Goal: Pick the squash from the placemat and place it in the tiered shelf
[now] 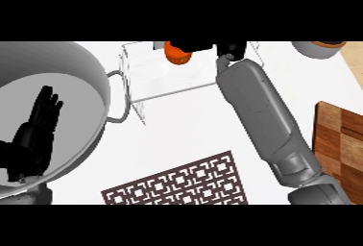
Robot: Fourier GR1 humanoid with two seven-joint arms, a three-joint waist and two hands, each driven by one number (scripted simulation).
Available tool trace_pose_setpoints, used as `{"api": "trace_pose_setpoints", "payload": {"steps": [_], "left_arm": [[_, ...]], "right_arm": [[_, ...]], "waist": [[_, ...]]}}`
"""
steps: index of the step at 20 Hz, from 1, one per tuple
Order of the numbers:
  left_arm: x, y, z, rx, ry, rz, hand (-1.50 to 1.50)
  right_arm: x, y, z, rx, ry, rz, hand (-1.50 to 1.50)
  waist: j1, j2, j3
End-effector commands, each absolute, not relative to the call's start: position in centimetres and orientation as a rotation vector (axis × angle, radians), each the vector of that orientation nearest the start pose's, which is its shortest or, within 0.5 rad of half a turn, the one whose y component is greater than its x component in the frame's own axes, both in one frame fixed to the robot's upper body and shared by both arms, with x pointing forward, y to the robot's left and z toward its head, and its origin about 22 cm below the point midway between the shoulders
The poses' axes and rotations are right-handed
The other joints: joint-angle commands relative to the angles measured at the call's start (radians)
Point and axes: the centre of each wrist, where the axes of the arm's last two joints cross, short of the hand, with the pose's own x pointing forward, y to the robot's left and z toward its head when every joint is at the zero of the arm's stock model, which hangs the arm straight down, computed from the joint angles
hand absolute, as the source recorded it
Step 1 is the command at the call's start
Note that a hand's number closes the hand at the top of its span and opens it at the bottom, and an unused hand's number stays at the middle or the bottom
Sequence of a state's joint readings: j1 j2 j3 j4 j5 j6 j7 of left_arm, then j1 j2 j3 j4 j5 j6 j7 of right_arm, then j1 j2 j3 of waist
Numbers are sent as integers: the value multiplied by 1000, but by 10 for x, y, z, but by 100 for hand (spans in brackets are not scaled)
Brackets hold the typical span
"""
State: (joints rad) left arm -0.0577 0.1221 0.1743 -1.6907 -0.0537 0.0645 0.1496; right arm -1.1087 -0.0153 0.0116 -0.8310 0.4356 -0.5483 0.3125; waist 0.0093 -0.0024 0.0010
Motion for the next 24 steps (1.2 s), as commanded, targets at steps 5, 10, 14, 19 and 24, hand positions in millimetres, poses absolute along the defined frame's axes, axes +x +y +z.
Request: {"api": "trace_pose_setpoints", "payload": {"steps": [5, 10, 14, 19, 24], "left_arm": [[250, 274, 59, 267, -1591, 55, 0], [243, 274, 52, 288, -1593, 64, 0], [239, 274, 53, 273, -1584, 48, 0], [250, 282, 66, 255, -1606, 41, 0], [259, 255, 60, 265, -1586, 50, 0]], "right_arm": [[421, -147, 204, -626, -1677, -66, -150], [392, -221, 203, -656, -1618, -75, -150], [356, -258, 221, -633, -1630, -61, -150], [325, -299, 217, -575, -1632, -49, -150], [297, -337, 204, -548, -1657, -50, -150]], "waist": [[-34, -8, -1], [-49, -10, 0], [-42, -8, -1], [-22, -1, -1], [-23, 1, 0]]}}
